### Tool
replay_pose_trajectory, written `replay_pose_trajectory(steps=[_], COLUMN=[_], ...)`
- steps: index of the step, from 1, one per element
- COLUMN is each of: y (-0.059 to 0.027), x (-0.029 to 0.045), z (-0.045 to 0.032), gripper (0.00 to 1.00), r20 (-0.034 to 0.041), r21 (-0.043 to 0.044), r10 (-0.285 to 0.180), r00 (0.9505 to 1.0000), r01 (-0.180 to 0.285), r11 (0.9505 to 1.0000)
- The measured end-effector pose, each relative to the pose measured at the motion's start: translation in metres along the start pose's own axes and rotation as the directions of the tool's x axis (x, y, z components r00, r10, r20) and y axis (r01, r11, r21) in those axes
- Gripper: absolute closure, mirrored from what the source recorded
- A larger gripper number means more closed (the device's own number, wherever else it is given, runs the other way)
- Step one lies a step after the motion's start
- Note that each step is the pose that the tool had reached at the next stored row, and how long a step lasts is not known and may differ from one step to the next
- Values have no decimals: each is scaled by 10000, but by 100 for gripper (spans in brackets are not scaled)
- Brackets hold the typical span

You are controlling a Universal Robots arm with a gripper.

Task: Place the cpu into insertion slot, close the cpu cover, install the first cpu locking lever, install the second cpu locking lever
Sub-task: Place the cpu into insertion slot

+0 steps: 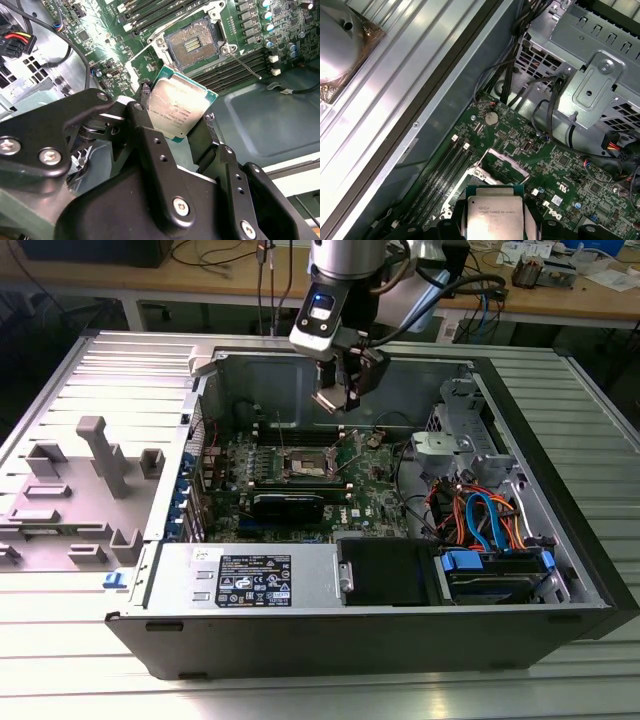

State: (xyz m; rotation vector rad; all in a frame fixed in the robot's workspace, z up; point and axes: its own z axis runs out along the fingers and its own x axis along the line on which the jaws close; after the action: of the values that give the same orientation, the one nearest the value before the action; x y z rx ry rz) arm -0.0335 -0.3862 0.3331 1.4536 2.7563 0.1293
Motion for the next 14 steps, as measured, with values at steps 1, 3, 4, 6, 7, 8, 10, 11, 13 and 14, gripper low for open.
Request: replay_pose_trajectory(steps=[1, 3, 4, 6, 7, 8, 10, 11, 13, 14], y=[-2, -5, -5, -5, -6, -7, -7, -8, -9, -9], x=[-3, -6, -7, -8, -8, -8, -8, -8, -8, -8], z=[1, 4, 4, 13, 16, 25, 35, 40, 48, 53], gripper=[45, 45, 45, 45, 45, 45, 45, 45, 45, 45], r20=[0, 3, 9, 27, 38, 59, 82, 96, 117, 129], r21=[0, 0, 1, -5, -7, -13, -21, -24, -31, -36], r10=[0, 31, 85, 332, 456, 707, 1003, 1164, 1430, 1574], r00=[10000, 10000, 10000, 9994, 9990, 9975, 9949, 9932, 9897, 9874], r01=[0, -31, -85, -332, -456, -707, -1003, -1163, -1429, -1574], r11=[10000, 10000, 10000, 9994, 9990, 9975, 9950, 9932, 9897, 9875])
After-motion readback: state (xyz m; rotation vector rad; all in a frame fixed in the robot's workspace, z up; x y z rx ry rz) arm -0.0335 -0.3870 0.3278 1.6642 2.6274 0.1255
